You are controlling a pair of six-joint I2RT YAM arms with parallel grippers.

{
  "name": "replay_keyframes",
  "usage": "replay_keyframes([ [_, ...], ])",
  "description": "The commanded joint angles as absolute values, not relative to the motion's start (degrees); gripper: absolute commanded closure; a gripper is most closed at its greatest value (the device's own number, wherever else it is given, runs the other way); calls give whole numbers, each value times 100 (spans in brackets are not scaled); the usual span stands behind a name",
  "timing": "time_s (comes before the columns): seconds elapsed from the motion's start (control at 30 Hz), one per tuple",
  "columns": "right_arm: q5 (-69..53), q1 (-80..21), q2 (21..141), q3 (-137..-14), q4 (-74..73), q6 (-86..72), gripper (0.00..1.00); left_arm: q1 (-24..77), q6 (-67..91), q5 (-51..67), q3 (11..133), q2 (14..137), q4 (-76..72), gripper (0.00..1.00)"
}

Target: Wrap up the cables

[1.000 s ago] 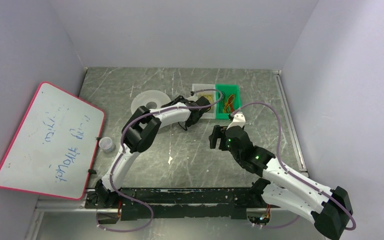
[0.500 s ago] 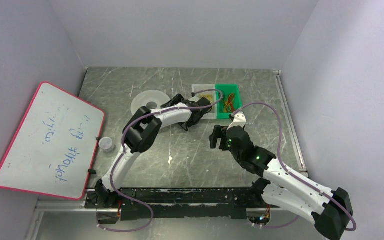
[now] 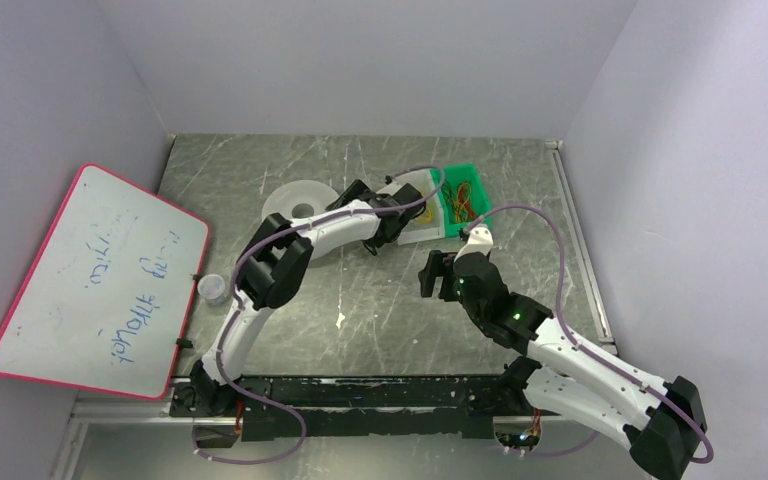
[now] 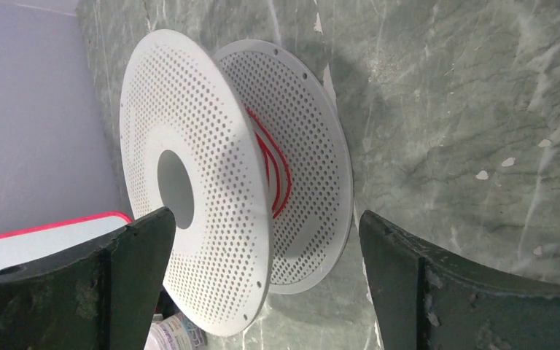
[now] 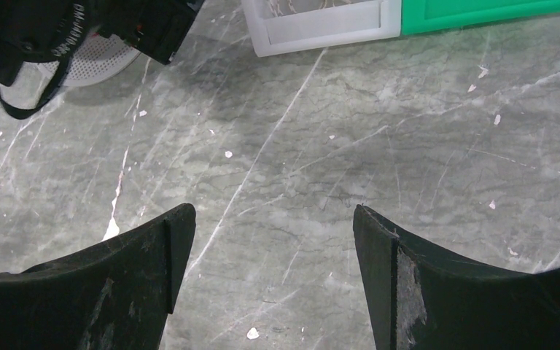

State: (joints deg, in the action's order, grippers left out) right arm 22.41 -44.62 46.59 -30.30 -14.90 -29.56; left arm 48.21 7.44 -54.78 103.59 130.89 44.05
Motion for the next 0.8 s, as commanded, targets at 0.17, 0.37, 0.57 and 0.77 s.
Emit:
replay_keyframes([
  [0.17,2245,-4422,4649,-3042,-1513,-2944,17,4869,1128,-5185,10200,12386,4472,0],
  [0.37,2248,-4427,4668,-3087,-1514,-2936,17,4869,1186,-4725,10100,11917,4253,1],
  [0.57,2233,-4429,4658,-3101,-1553,-2936,17,4866,1188,-4476,10030,11399,4112,1],
  [0.77,2198,-4428,4635,-3118,-1589,-2953,17,4668,1363,-3691,9819,10591,3916,1],
])
